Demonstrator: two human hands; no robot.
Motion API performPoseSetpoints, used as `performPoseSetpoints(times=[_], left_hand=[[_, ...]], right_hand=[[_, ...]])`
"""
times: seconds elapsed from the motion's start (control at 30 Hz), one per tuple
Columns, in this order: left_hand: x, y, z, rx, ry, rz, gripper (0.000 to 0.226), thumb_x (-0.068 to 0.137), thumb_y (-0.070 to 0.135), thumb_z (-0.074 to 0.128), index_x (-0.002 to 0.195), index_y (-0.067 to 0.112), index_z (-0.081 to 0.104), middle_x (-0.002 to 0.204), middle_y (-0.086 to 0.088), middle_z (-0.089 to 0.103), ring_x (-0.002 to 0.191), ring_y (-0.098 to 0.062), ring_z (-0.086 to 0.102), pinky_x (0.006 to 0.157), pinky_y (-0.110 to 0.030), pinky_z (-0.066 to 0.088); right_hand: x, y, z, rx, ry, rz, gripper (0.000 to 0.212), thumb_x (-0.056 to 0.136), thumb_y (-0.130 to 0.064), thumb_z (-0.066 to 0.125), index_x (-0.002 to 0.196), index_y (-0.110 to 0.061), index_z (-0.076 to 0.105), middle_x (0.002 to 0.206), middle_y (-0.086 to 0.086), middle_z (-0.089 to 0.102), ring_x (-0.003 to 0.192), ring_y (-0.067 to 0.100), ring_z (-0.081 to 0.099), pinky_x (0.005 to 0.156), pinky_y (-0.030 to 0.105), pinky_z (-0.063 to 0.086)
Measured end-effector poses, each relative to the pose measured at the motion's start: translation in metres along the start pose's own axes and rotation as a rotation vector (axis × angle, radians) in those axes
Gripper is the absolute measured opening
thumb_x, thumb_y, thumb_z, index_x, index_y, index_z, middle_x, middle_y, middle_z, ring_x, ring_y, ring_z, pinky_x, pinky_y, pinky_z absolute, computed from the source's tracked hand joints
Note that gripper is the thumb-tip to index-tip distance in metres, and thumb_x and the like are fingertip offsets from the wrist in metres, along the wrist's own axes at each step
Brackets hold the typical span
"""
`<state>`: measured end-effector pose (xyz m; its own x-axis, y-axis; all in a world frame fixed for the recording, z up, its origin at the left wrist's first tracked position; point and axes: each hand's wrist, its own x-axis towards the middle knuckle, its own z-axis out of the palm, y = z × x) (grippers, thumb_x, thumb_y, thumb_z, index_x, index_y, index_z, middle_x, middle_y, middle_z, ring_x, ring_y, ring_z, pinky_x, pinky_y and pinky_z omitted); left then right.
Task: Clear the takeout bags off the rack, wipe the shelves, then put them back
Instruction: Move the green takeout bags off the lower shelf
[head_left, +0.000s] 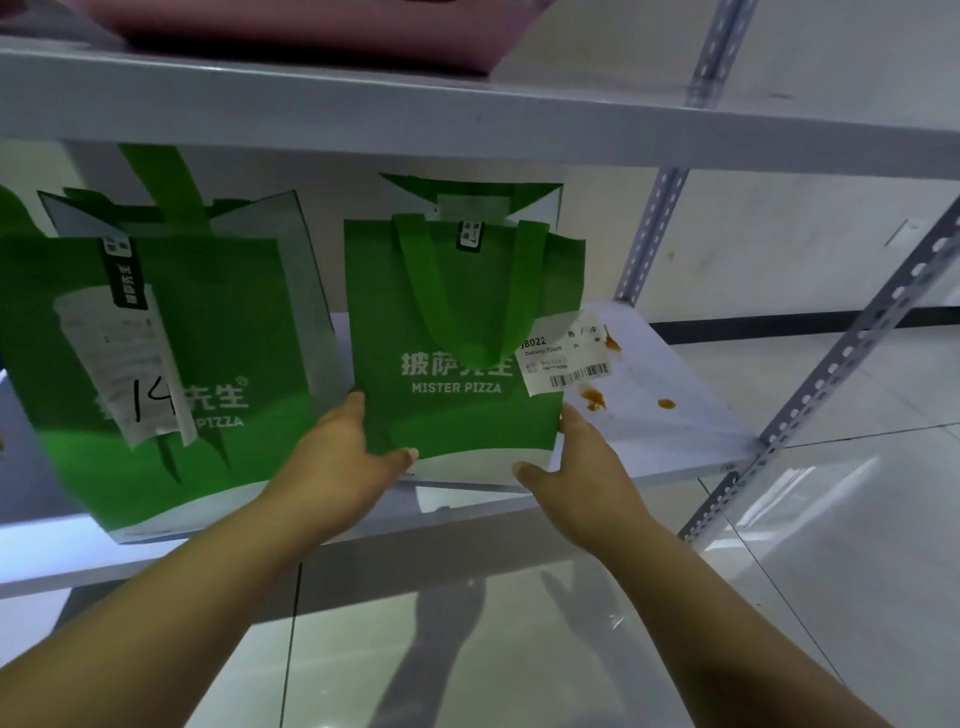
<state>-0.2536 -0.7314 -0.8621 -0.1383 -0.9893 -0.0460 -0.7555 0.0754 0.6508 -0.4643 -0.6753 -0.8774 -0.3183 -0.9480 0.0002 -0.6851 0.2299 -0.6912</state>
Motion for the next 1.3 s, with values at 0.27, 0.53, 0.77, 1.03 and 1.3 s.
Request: performPoseSetpoints(times=[0.27, 0.53, 0.77, 1.03, 1.3], left_hand=[[0.001, 0.005, 0.004, 0.001, 0.010, 0.003, 0.081, 0.081, 0.039, 0.067, 0.146, 0.015, 0.025, 0.150, -0.005, 0.033, 0.133, -0.027, 0.036, 0.108, -0.037, 0.033], [-0.014, 0.011, -0.001, 0.036, 0.031, 0.027, 0.073, 0.081, 0.038, 0.067, 0.142, 0.014, 0.034, 0.147, -0.007, 0.037, 0.131, -0.026, 0.039, 0.104, -0.032, 0.032], [-0.034, 0.044, -0.045, 0.007, -0.073, 0.059, 0.046, 0.081, 0.037, 0.068, 0.121, 0.021, 0.054, 0.113, 0.004, 0.060, 0.097, -0.018, 0.059, 0.081, -0.026, 0.041], [-0.072, 0.135, -0.139, 0.000, -0.223, 0.130, 0.015, 0.081, 0.041, 0.067, 0.091, 0.032, 0.059, 0.090, 0.017, 0.060, 0.085, -0.003, 0.056, 0.072, -0.025, 0.043], [-0.106, 0.270, -0.263, 0.014, -0.247, 0.199, 0.012, 0.080, 0.043, 0.064, 0.079, 0.031, 0.064, 0.082, 0.016, 0.064, 0.076, 0.003, 0.057, 0.059, -0.020, 0.040]], right_hand=[[-0.001, 0.005, -0.003, 0.014, 0.006, -0.024, 0.057, 0.082, -0.031, 0.066, 0.132, -0.030, 0.039, 0.126, -0.005, 0.052, 0.115, 0.018, 0.049, 0.091, 0.031, 0.041], [-0.016, 0.002, -0.019, -0.057, 0.050, 0.001, 0.043, 0.087, -0.036, 0.061, 0.125, -0.019, 0.051, 0.120, -0.002, 0.058, 0.105, 0.017, 0.055, 0.086, 0.031, 0.045], [-0.032, -0.037, -0.067, -0.036, 0.028, 0.054, 0.027, 0.087, -0.035, 0.061, 0.109, -0.020, 0.061, 0.099, -0.008, 0.064, 0.090, 0.011, 0.059, 0.080, 0.030, 0.049], [-0.069, -0.119, -0.174, -0.078, 0.015, 0.057, 0.021, 0.087, -0.037, 0.060, 0.104, -0.024, 0.063, 0.078, -0.021, 0.054, 0.077, 0.002, 0.056, 0.061, 0.013, 0.040], [-0.100, -0.227, -0.329, -0.119, 0.052, -0.005, 0.024, 0.087, -0.041, 0.058, 0.104, -0.026, 0.063, 0.083, -0.018, 0.058, 0.079, 0.004, 0.058, 0.072, 0.027, 0.049]])
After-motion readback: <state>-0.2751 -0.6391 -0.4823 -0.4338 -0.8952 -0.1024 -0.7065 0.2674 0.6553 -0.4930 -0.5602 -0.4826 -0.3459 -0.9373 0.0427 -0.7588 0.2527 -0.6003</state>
